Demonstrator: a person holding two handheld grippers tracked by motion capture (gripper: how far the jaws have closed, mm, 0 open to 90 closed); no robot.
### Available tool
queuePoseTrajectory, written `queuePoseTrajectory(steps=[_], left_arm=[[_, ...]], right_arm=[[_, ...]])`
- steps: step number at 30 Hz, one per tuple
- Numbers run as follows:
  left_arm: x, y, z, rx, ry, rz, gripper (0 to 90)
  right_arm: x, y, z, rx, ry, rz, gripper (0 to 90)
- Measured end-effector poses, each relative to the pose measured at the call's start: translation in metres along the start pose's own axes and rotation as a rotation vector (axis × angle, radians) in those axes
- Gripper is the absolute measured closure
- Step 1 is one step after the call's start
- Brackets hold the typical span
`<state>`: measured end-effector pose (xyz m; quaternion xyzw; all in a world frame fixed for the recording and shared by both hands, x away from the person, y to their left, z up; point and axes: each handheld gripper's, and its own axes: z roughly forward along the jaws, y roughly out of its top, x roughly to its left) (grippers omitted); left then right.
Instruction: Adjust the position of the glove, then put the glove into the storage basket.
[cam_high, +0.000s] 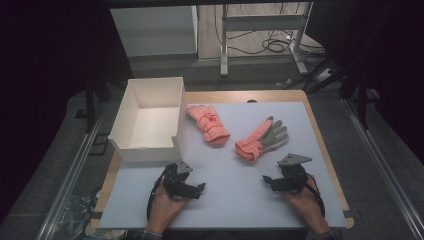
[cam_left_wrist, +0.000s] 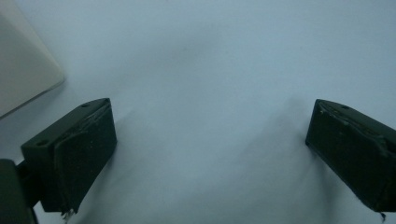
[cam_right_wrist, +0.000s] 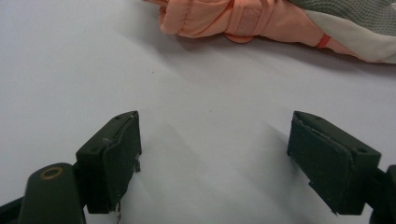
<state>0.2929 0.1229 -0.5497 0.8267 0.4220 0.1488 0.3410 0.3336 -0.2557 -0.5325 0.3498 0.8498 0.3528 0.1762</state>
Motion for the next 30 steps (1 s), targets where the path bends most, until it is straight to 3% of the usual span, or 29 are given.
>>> queuePoseTrajectory(steps=[13, 21, 30], left_arm=[[0.0004, -0.0003, -0.0003, 0.001, 0.000, 0.003, 1.8], [0.0004, -0.0002, -0.0003, 0.001, 0.000, 0.003, 1.8], [0.0004, -0.0002, -0.0003, 0.001, 0.000, 0.003, 1.8]], right_arm=[[-0.0006, 0.0007, 0.0005, 0.010, -0.014, 0.011, 14.0], [-0.0006, 0.0010, -0.0005, 0.006, -0.011, 0.012, 17.1], [-0.0073, 0.0029, -0.0089, -0.015, -0.039, 0.089, 23.0]])
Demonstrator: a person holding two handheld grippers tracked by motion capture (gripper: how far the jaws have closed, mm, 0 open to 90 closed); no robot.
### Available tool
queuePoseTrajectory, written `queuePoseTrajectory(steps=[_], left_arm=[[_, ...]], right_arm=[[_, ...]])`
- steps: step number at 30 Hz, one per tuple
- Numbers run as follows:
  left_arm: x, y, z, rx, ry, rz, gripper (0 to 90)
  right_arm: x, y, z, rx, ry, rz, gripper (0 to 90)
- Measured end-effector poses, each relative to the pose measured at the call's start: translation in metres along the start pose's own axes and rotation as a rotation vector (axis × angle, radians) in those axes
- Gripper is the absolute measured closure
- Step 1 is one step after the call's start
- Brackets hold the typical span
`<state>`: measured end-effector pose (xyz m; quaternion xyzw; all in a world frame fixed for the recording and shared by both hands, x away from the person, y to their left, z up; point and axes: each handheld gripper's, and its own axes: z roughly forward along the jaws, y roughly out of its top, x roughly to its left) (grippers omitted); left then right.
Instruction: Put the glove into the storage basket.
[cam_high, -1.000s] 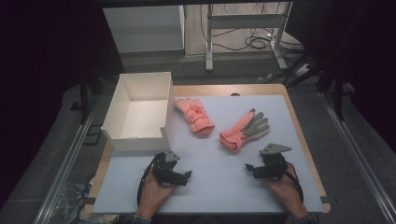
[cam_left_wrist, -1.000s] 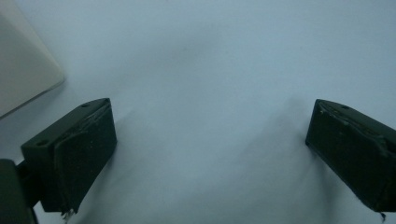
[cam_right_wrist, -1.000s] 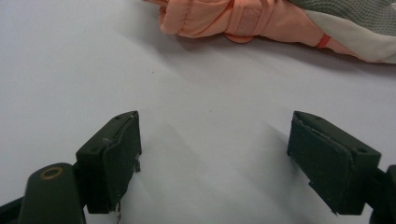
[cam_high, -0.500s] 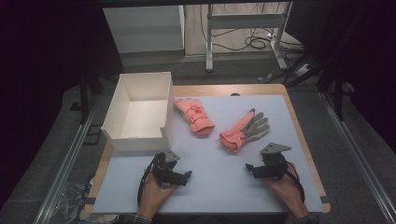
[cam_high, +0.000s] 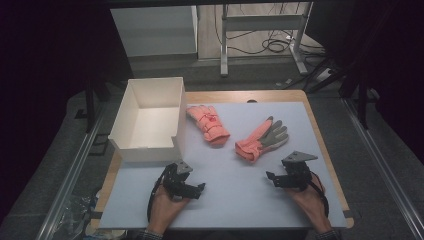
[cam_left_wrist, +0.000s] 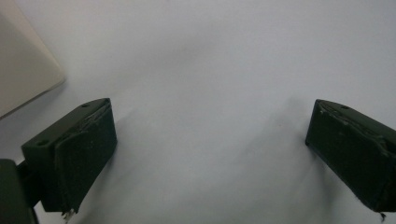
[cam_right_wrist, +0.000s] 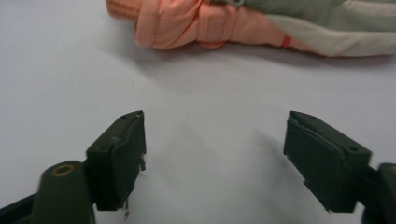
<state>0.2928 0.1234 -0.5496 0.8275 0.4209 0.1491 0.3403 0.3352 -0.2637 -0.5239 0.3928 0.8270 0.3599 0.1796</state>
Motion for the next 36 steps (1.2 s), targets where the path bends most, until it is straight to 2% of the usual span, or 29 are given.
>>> queuePoseTrajectory(steps=[5, 13, 21, 24, 30, 36], left_arm=[[0.000, 0.000, 0.000, 0.000, 0.000, 0.000, 1.8], [0.000, 0.000, 0.000, 0.000, 0.000, 0.000, 1.8], [0.000, 0.000, 0.000, 0.000, 0.000, -0.001, 1.8], [0.000, 0.000, 0.000, 0.000, 0.000, -0.001, 1.8], [0.000, 0.000, 0.000, 0.002, 0.000, 0.000, 1.8], [0.000, 0.000, 0.000, 0.001, 0.000, -0.001, 1.8]], right_arm=[[-0.007, 0.009, -0.006, -0.008, -0.006, 0.019, 31.3], [-0.019, 0.027, -0.003, -0.014, 0.015, 0.050, 45.1], [-0.031, 0.052, 0.001, -0.031, -0.008, 0.072, 54.1], [-0.034, 0.059, 0.003, -0.036, -0.017, 0.079, 55.3], [-0.039, 0.084, 0.018, -0.029, -0.049, 0.091, 56.0], [-0.044, 0.095, 0.039, 0.002, -0.092, 0.122, 47.9]])
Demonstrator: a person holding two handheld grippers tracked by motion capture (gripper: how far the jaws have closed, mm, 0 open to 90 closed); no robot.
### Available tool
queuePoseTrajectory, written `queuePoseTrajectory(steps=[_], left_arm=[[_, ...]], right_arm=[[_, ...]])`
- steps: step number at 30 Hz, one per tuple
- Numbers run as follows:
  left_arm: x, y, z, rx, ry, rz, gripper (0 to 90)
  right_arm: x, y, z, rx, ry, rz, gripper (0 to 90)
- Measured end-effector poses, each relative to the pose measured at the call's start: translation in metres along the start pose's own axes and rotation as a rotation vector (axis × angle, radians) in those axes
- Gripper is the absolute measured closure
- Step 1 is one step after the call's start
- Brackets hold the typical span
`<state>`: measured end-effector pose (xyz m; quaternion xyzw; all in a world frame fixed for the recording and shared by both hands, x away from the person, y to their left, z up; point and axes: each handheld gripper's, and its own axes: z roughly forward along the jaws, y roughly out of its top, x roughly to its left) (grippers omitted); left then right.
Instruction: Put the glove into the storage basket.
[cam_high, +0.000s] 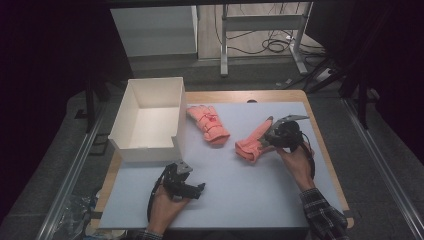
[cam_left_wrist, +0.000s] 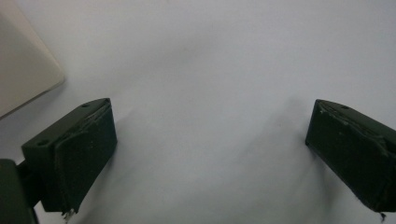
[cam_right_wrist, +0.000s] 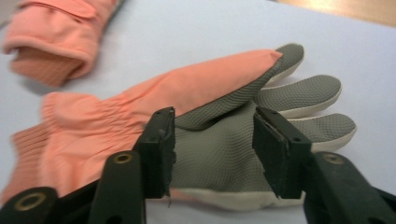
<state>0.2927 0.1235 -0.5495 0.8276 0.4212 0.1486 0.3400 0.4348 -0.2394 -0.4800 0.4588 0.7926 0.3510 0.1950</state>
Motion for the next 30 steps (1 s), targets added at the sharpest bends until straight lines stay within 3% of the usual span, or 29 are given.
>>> queuePoseTrajectory(steps=[5, 10, 12, 16, 17, 21, 24, 25, 30], left_arm=[[0.000, 0.000, 0.000, -0.001, 0.000, 0.000, 1.8], [0.000, 0.000, 0.000, -0.001, 0.000, 0.000, 1.8], [0.000, 0.000, 0.000, -0.001, 0.000, 0.000, 1.8], [0.000, 0.000, 0.000, -0.001, 0.000, 0.000, 1.8], [0.000, 0.000, 0.000, -0.002, 0.001, 0.000, 1.8], [0.000, 0.000, 0.000, -0.002, 0.001, 0.000, 1.8], [0.000, 0.000, 0.000, -0.002, 0.001, 0.000, 1.8], [0.000, 0.000, 0.000, -0.002, 0.001, 0.000, 1.8], [0.000, 0.000, 0.000, -0.002, 0.001, -0.001, 1.8]], right_arm=[[-0.003, -0.003, 0.018, 0.052, -0.023, 0.015, 46.2], [-0.001, -0.008, 0.025, 0.063, -0.039, -0.011, 51.0], [0.004, -0.009, 0.027, 0.072, -0.080, -0.032, 62.3], [0.005, -0.011, 0.028, 0.069, -0.098, -0.028, 75.4], [0.006, -0.011, 0.028, 0.067, -0.096, -0.035, 81.9], [0.008, -0.011, 0.027, 0.066, -0.092, -0.041, 86.1], [0.003, -0.011, 0.025, 0.056, -0.055, -0.001, 87.3], [-0.002, -0.010, 0.023, 0.044, -0.022, 0.030, 87.6], [-0.007, -0.009, 0.017, 0.025, 0.027, 0.050, 87.8]])
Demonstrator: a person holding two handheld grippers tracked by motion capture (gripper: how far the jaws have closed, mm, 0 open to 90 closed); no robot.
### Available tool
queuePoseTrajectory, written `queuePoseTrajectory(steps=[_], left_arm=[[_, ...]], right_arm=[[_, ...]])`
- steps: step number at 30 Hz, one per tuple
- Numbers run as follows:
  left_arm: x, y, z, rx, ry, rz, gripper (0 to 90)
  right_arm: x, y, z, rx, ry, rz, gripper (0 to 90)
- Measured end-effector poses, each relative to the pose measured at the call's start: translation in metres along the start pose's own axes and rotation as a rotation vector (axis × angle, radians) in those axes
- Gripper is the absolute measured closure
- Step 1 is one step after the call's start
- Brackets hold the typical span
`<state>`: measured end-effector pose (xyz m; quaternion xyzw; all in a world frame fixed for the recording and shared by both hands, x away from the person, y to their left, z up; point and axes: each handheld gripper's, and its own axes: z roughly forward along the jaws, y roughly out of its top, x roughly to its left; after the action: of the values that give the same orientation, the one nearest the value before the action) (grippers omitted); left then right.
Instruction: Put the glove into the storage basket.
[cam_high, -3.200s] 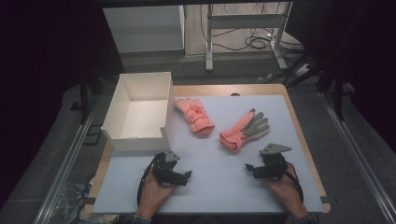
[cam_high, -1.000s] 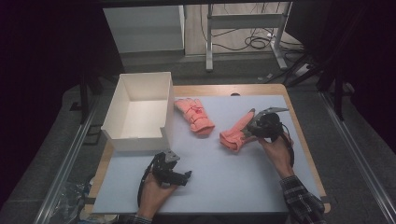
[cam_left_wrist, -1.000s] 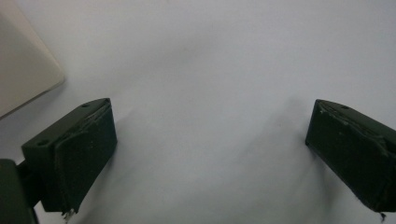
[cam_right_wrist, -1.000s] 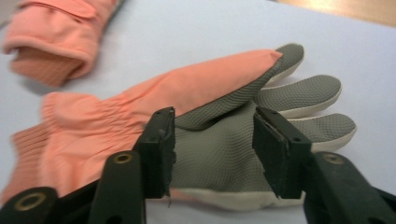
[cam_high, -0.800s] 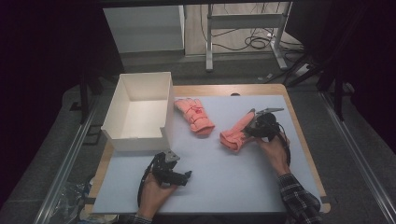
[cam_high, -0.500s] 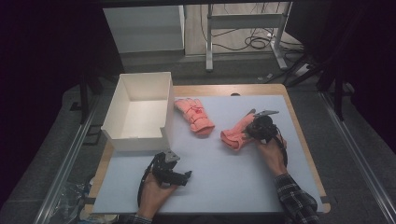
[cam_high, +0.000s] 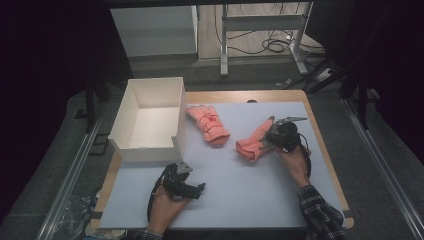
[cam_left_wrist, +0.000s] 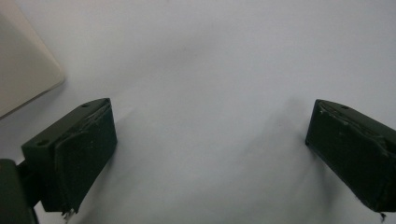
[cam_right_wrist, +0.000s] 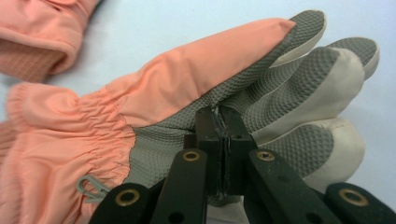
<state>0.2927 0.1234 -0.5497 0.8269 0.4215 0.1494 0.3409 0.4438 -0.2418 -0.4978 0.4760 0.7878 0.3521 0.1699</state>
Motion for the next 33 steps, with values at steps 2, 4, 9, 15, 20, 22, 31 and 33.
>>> queuePoseTrajectory(steps=[2, 4, 9, 15, 20, 22, 31, 33], left_arm=[[0.000, 0.000, 0.000, 0.001, 0.000, 0.001, 1.8], [0.000, 0.000, 0.000, 0.001, 0.000, 0.001, 1.8], [0.000, 0.000, 0.000, 0.001, -0.001, 0.002, 1.8], [0.000, 0.000, 0.000, 0.002, -0.002, 0.001, 1.8], [0.000, 0.000, 0.000, 0.002, -0.001, 0.001, 1.8], [0.000, 0.000, 0.000, 0.003, -0.001, 0.001, 1.8], [0.000, 0.000, 0.000, 0.003, -0.002, 0.002, 1.8], [0.000, 0.000, 0.000, 0.003, -0.001, 0.002, 1.8]], right_arm=[[0.000, 0.001, -0.003, -0.006, 0.018, -0.005, 87.9], [0.000, 0.002, -0.005, -0.009, 0.023, -0.009, 87.9], [0.000, 0.008, -0.021, -0.042, 0.095, -0.037, 87.9], [0.009, 0.011, -0.038, -0.054, 0.176, -0.115, 87.8], [0.016, 0.009, -0.045, -0.057, 0.254, -0.176, 87.7], [0.020, 0.009, -0.048, -0.051, 0.289, -0.214, 87.7], [0.040, 0.006, -0.046, -0.021, 0.429, -0.380, 87.7], [0.044, 0.005, -0.042, -0.002, 0.452, -0.414, 87.7]])
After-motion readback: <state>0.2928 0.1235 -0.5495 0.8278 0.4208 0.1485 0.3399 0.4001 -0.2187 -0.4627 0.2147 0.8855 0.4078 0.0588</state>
